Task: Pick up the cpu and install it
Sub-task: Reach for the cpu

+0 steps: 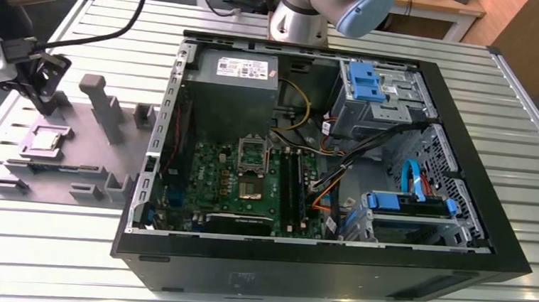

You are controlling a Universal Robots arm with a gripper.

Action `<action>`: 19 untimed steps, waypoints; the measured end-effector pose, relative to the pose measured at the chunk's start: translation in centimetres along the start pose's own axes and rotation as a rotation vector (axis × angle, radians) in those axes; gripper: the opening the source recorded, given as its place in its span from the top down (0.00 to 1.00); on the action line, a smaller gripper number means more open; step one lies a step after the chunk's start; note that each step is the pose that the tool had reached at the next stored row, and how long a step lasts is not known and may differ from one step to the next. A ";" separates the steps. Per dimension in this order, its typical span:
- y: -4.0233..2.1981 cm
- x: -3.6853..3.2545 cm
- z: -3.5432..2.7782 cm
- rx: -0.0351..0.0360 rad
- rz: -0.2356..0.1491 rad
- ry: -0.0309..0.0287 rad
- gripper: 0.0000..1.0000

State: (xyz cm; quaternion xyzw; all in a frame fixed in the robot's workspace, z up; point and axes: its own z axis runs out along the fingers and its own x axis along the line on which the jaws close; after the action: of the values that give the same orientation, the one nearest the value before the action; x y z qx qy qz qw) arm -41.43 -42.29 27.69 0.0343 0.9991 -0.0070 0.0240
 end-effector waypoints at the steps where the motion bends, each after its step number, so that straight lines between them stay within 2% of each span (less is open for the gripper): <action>1: 0.00 0.00 0.05 0.0000 0.000 -0.0001 0.89; 19: -0.01 0.02 0.48 -0.0001 0.000 -0.0001 0.89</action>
State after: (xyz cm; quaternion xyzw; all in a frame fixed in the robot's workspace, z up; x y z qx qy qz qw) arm -41.43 -42.30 27.21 0.0343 0.9991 -0.0070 0.0240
